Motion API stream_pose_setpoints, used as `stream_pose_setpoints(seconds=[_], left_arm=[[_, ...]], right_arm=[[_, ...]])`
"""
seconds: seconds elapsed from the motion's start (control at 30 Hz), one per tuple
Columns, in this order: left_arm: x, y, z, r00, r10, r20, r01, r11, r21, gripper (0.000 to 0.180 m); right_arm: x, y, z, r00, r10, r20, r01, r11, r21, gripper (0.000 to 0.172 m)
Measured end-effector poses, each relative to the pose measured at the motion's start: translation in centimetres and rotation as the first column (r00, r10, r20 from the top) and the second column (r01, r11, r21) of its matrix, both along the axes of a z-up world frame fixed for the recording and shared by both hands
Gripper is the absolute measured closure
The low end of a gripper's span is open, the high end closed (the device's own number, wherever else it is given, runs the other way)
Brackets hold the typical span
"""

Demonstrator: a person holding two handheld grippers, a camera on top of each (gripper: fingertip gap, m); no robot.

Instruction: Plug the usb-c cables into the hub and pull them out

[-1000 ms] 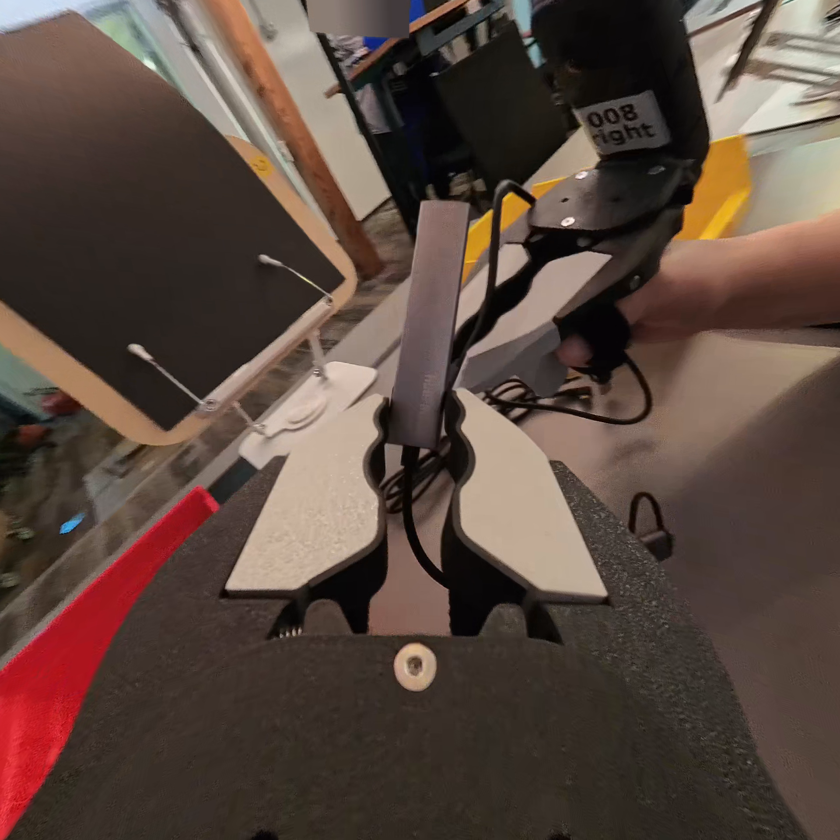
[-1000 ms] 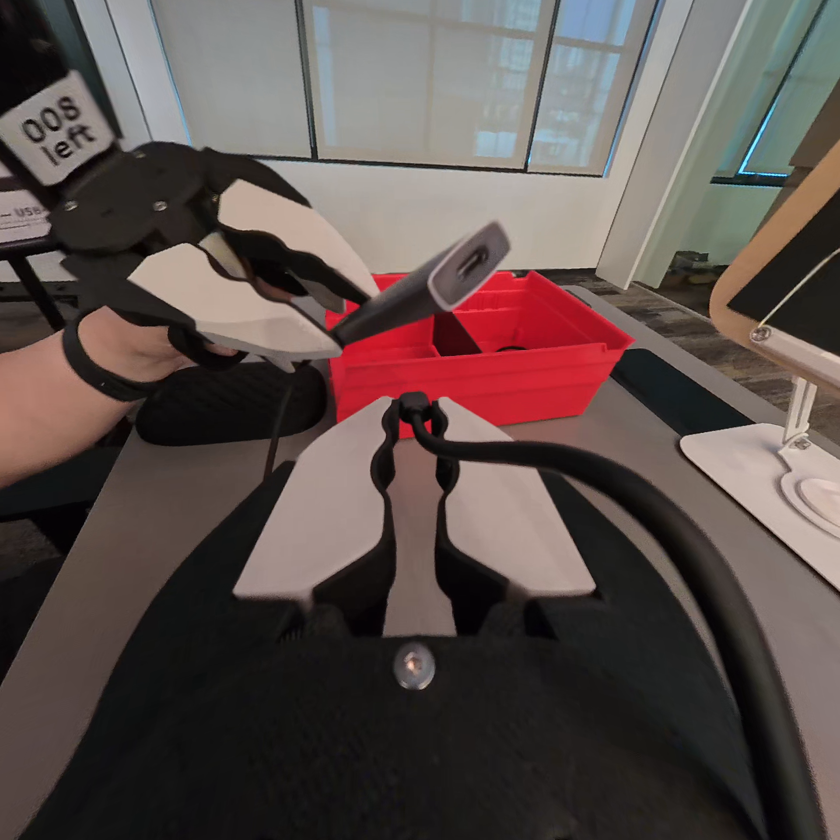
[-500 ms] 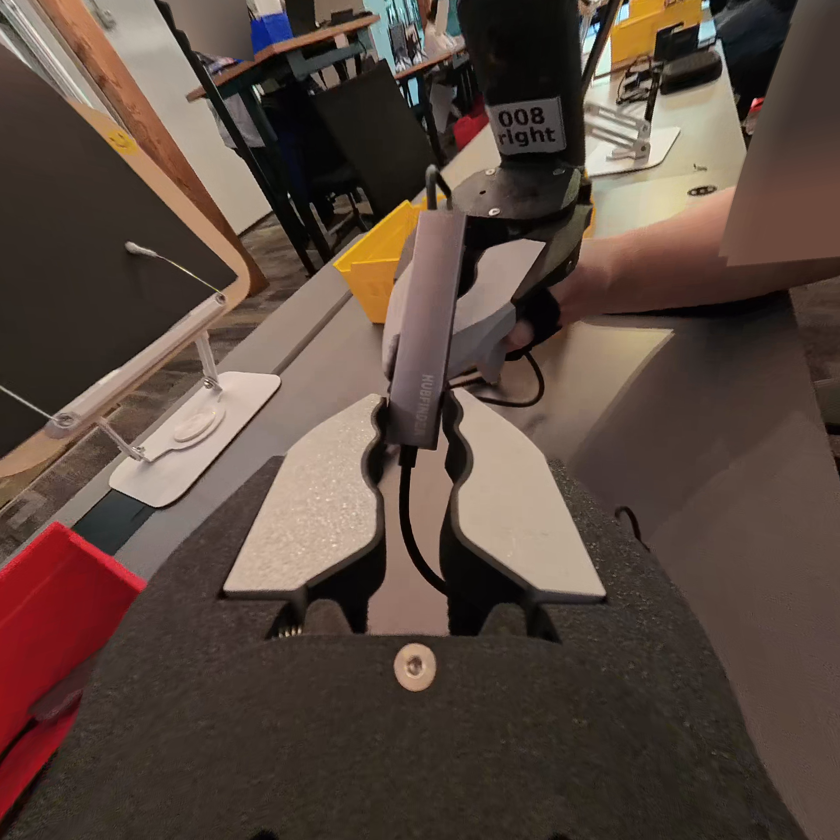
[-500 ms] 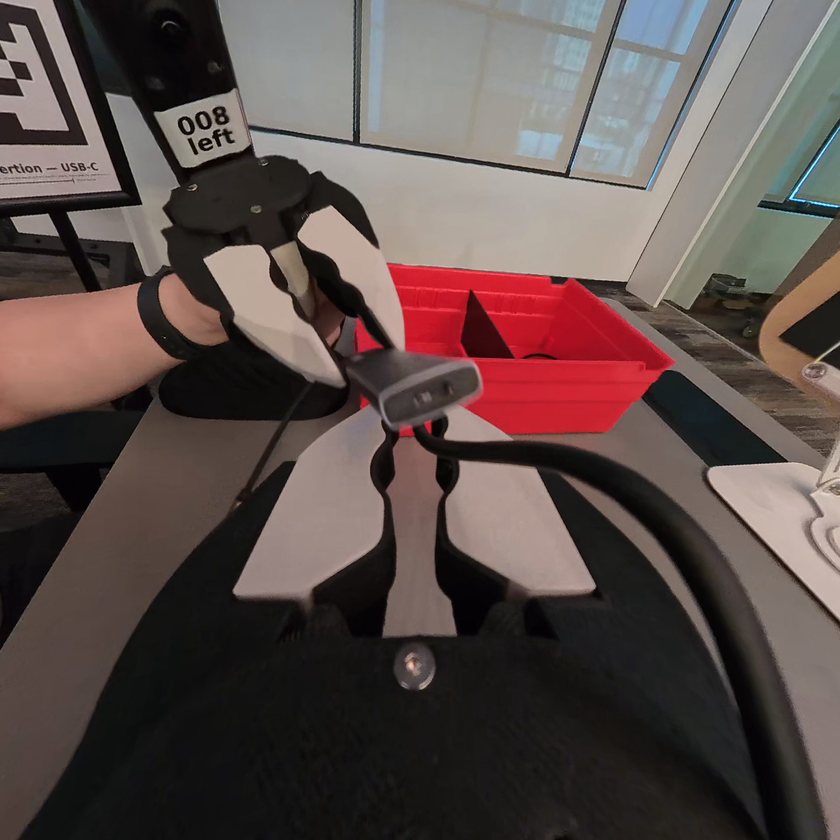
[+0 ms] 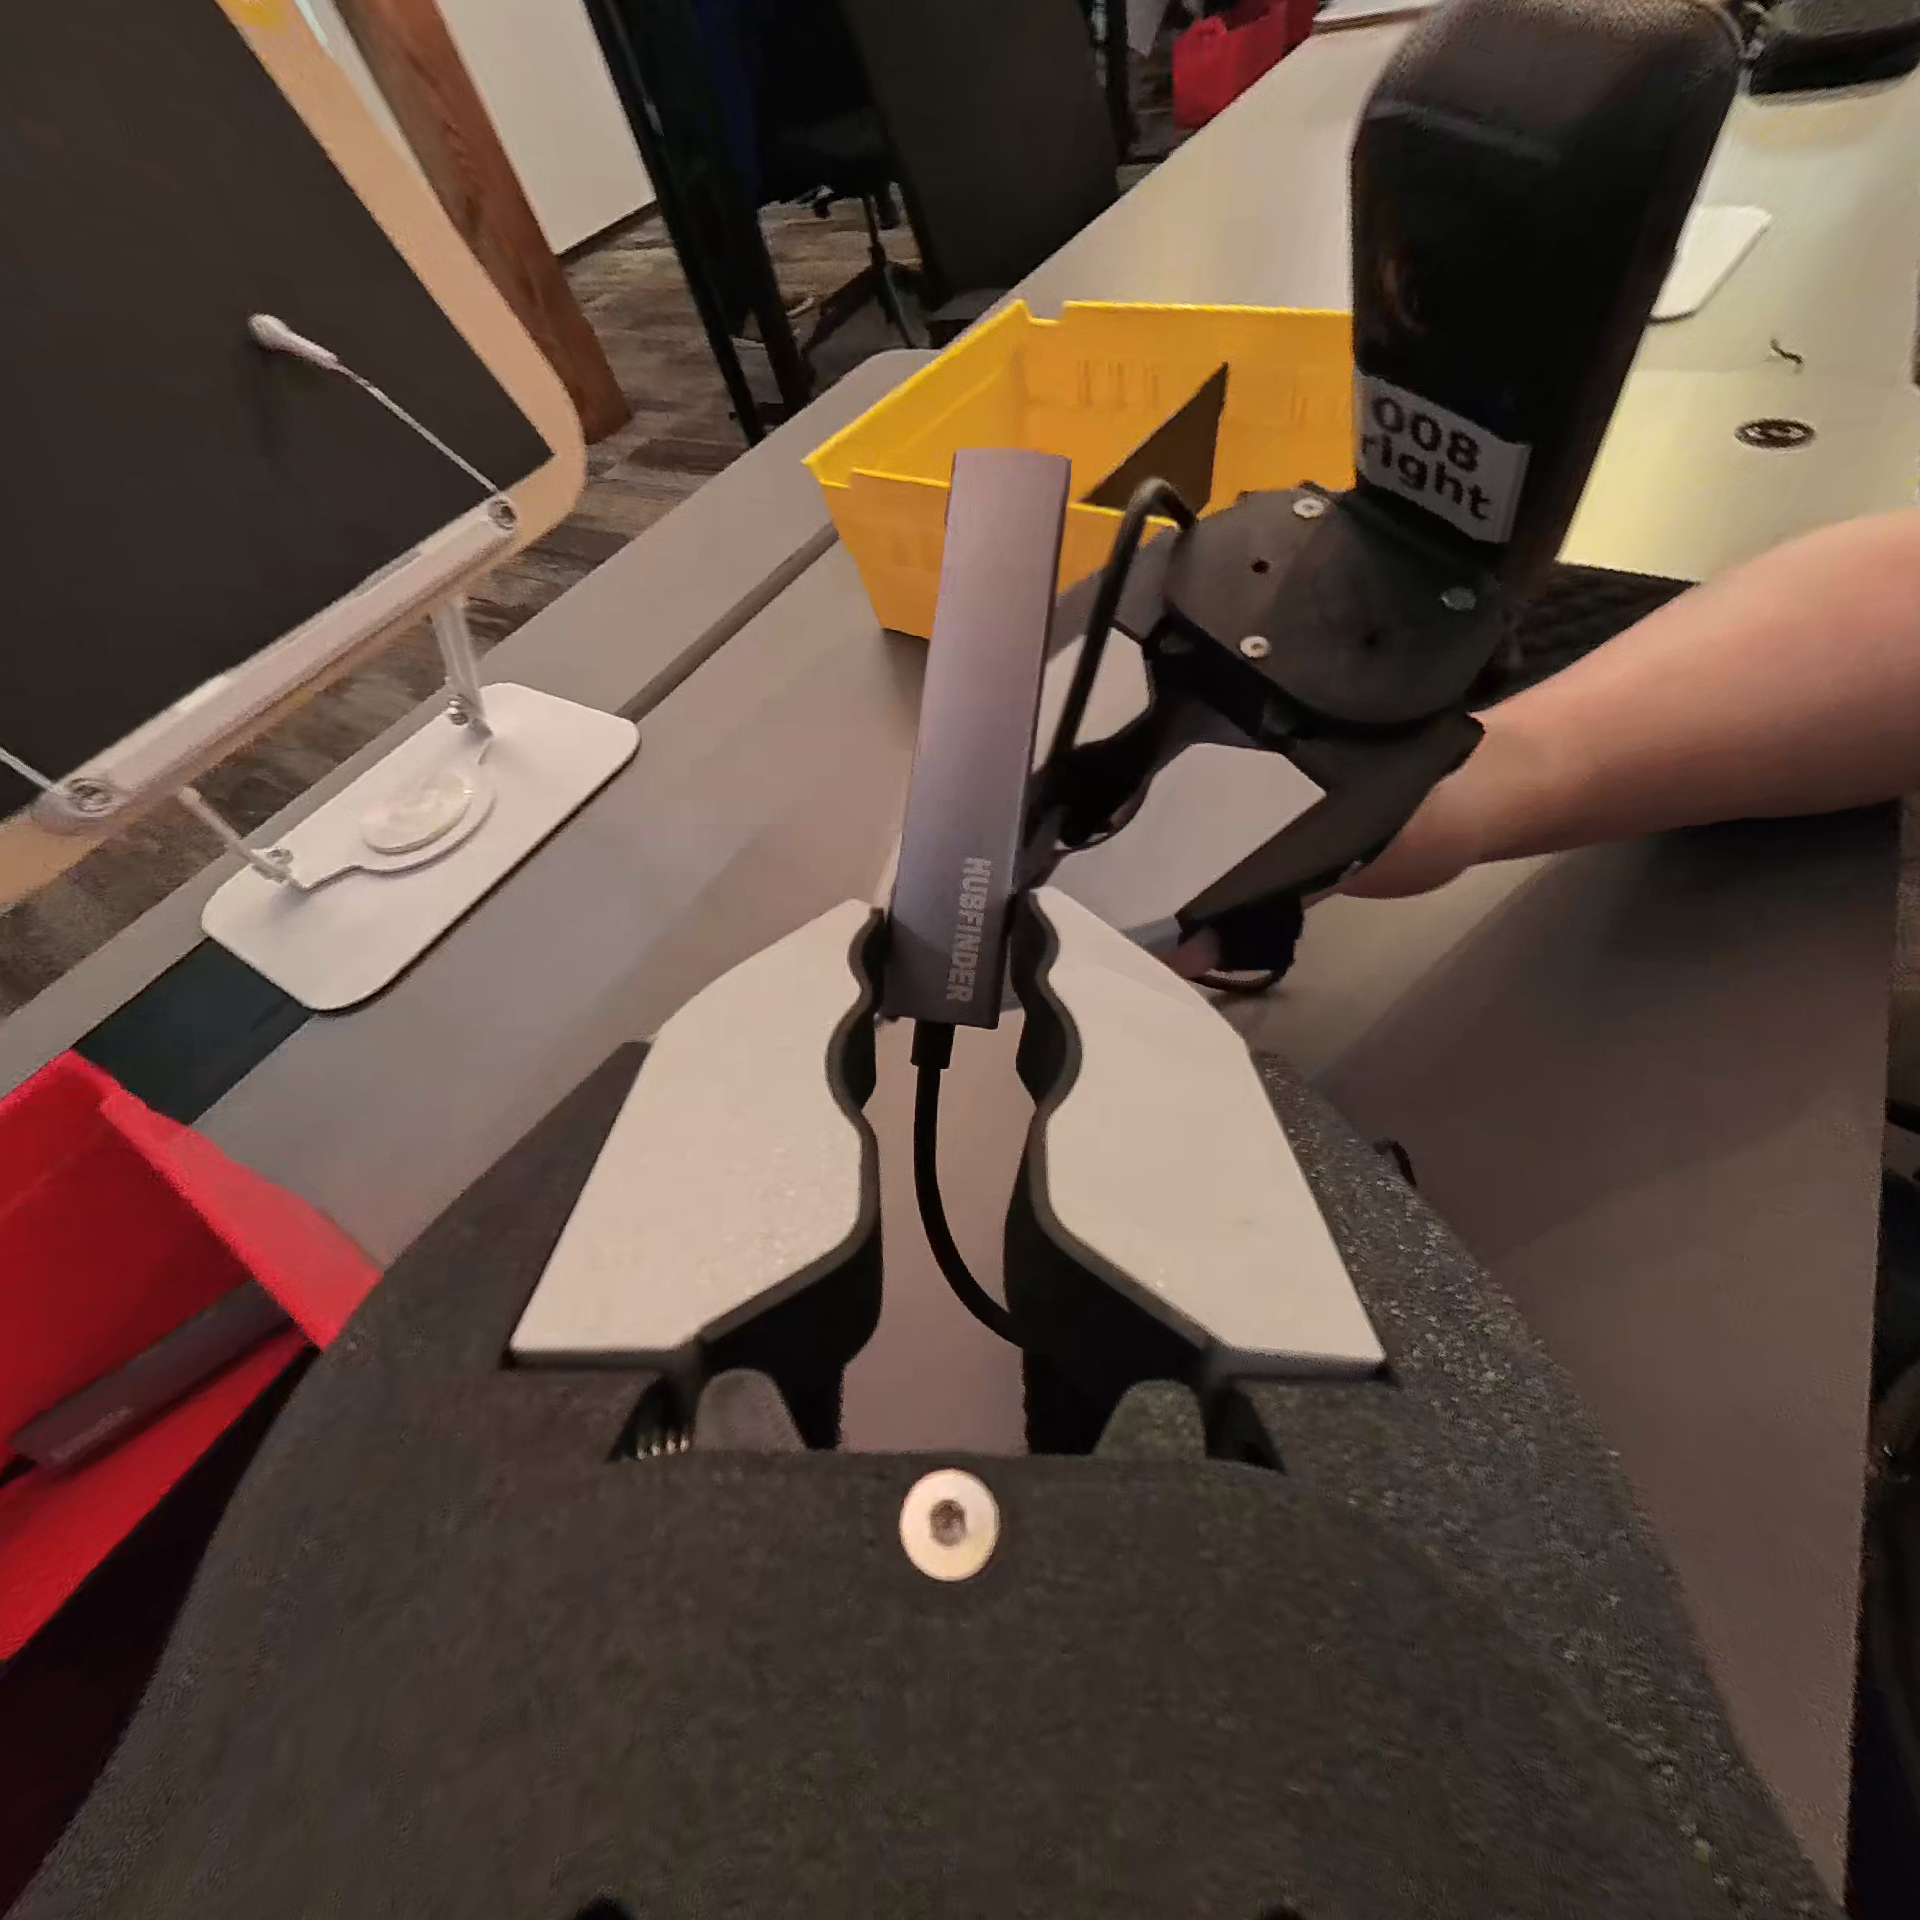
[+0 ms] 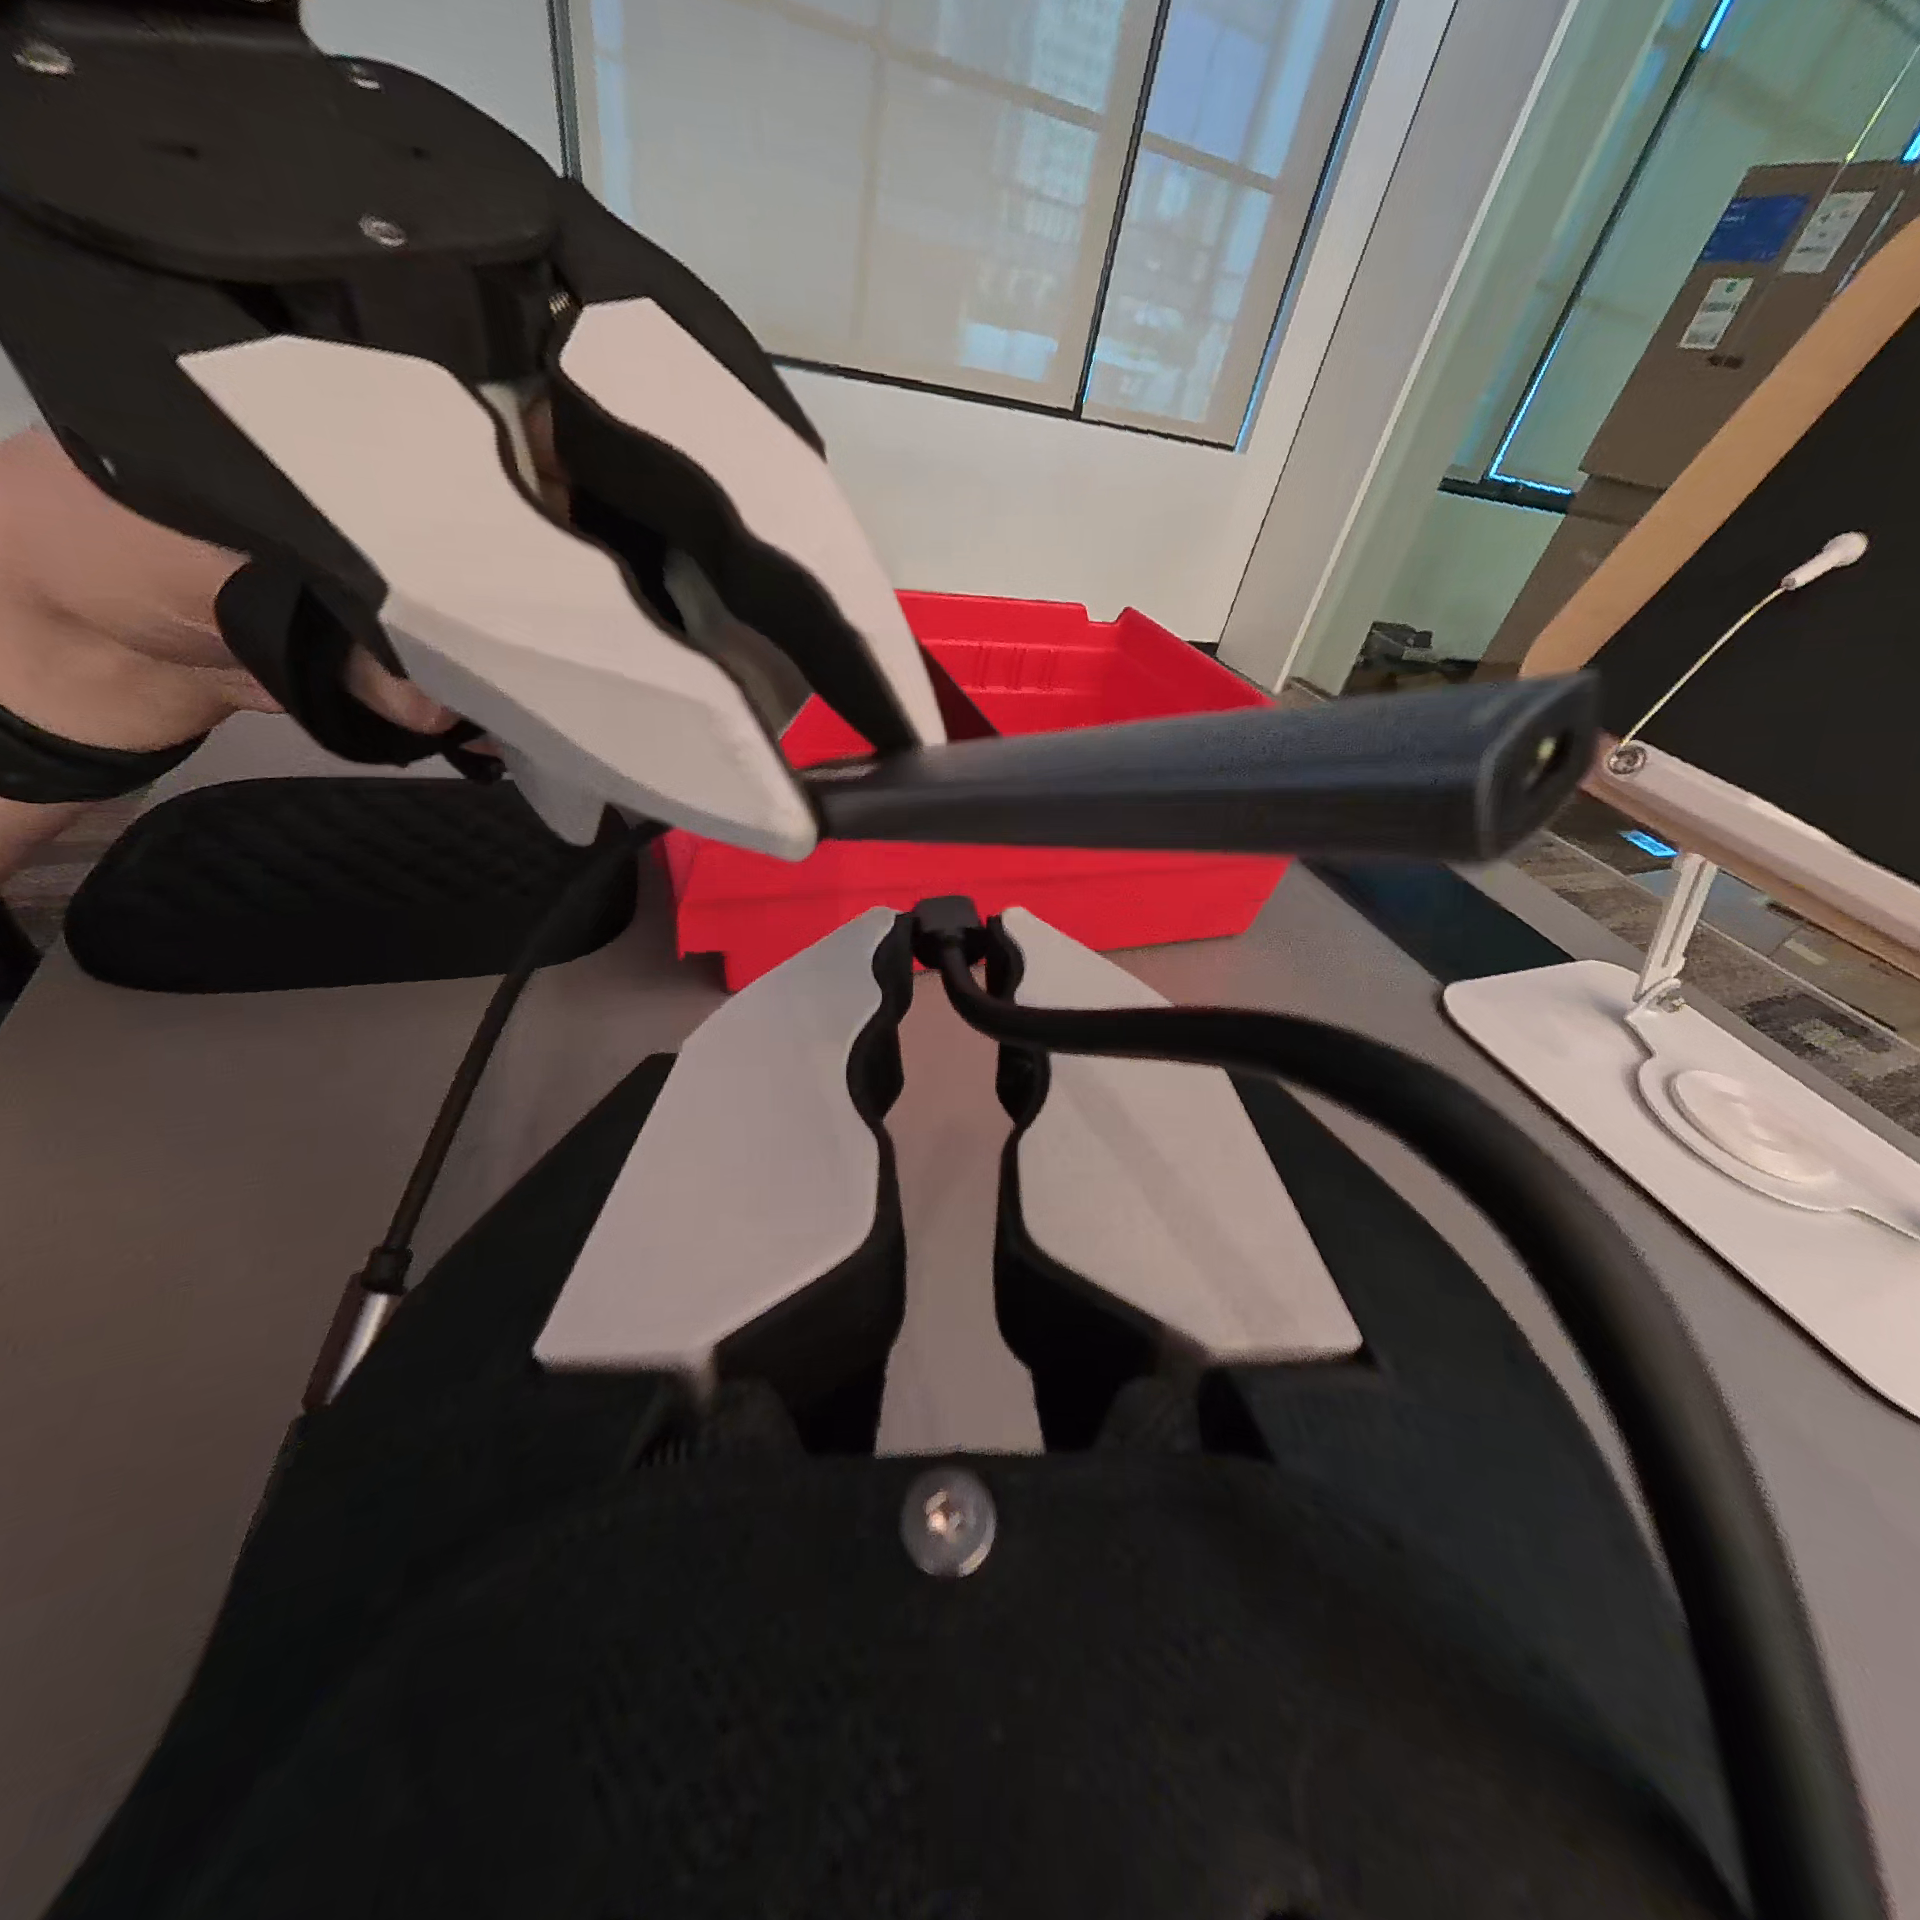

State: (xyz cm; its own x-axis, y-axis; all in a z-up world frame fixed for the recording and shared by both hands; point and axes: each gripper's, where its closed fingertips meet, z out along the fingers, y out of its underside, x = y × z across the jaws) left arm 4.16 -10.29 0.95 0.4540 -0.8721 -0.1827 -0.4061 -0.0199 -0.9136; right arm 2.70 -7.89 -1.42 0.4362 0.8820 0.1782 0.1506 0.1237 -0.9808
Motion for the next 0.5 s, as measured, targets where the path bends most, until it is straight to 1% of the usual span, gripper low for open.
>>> stream_pose_setpoints(seconds=[0.07,0.13,0.2,0.27,0.37,0.5], left_arm=[[-0.5,0.7,0.3,0.999,0.046,0.007,-0.046,0.998,0.043,0.158],[-1.5,1.6,0.2,0.992,0.127,-0.015,-0.124,0.985,0.123,0.158],[-2.5,2.4,0.2,0.972,0.225,-0.063,-0.201,0.944,0.260,0.158],[-3.3,2.7,0.1,0.947,0.304,-0.109,-0.239,0.887,0.395,0.158],[-3.5,2.4,0.0,0.920,0.365,-0.142,-0.239,0.811,0.534,0.158],[-2.9,1.6,-0.2,0.915,0.376,-0.143,-0.218,0.762,0.610,0.158]], right_arm=[[0.0,0.2,-0.3,1.000,-0.008,0.014,0.009,1.000,-0.012,0.159],[0.1,0.4,-0.5,1.000,-0.011,0.022,0.012,1.000,-0.025,0.159],[0.2,0.5,-0.4,1.000,-0.003,0.021,0.004,0.999,-0.044,0.159],[0.3,0.4,-0.2,1.000,0.020,0.001,-0.020,0.997,-0.074,0.159],[0.6,0.7,0.1,0.998,0.047,-0.037,-0.052,0.989,-0.139,0.159],[0.9,1.1,-0.2,0.996,0.062,-0.059,-0.073,0.976,-0.205,0.159]])
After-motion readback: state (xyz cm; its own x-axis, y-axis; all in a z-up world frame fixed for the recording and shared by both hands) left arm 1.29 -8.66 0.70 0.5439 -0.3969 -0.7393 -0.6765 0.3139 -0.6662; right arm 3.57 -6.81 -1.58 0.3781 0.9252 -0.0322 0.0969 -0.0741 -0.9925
